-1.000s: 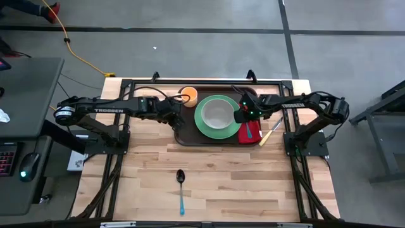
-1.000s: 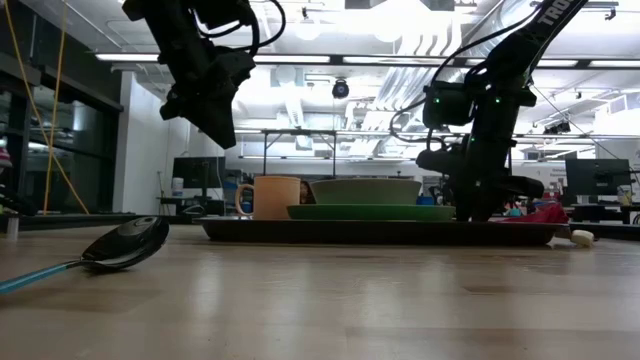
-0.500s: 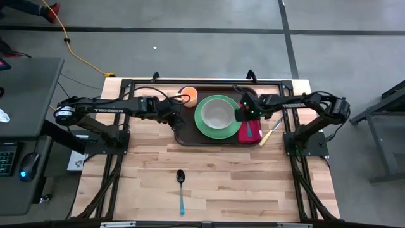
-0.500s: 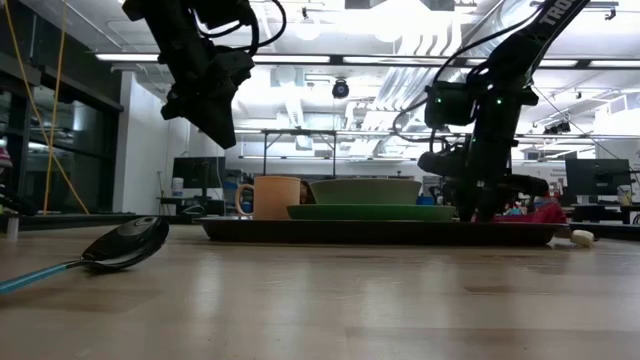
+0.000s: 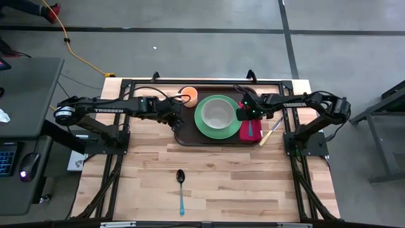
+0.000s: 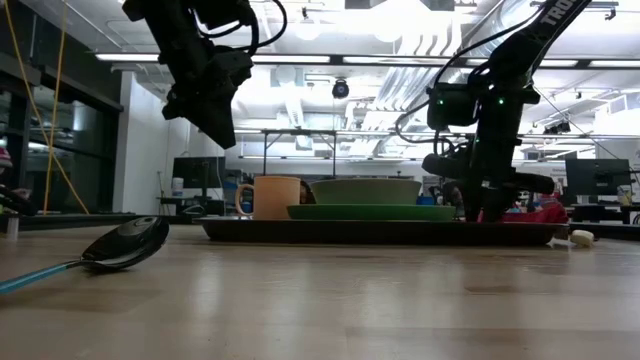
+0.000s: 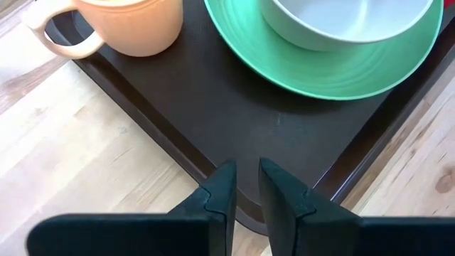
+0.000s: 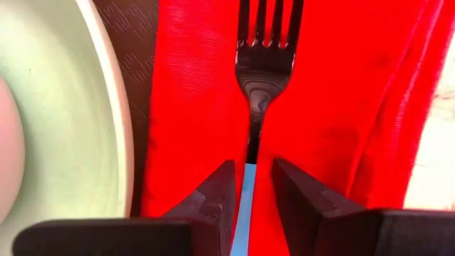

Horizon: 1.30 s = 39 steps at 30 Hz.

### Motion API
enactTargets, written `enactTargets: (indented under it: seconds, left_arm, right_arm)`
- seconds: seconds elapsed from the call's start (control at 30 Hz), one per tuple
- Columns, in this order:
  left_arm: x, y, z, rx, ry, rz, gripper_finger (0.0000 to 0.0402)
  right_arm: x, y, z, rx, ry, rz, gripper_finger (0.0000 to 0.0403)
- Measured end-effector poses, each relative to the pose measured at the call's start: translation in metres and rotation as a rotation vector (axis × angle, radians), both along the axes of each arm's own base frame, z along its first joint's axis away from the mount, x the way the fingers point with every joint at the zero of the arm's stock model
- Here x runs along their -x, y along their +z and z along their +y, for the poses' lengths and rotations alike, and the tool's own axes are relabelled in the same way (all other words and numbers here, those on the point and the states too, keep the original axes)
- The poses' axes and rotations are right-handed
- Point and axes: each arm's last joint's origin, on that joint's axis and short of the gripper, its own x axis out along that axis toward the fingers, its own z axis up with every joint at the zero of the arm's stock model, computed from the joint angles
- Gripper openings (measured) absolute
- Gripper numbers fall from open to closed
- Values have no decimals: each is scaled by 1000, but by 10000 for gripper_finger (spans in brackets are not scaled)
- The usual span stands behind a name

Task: Set up tray
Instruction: Adjust the red table napkin on the brown tray

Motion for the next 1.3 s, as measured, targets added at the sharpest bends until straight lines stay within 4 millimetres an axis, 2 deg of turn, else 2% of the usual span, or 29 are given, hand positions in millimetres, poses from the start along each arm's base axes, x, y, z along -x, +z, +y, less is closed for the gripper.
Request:
enactTargets:
  seconds: [0.6, 1.3]
  left_arm:
    - [0, 0, 0, 0, 0, 0, 92]
    - [0, 0, 0, 14, -3, -4, 92]
  right_arm:
    - [-5, 1, 0, -8, 35, -57, 78]
    - [-3, 1, 0, -17, 26, -43, 78]
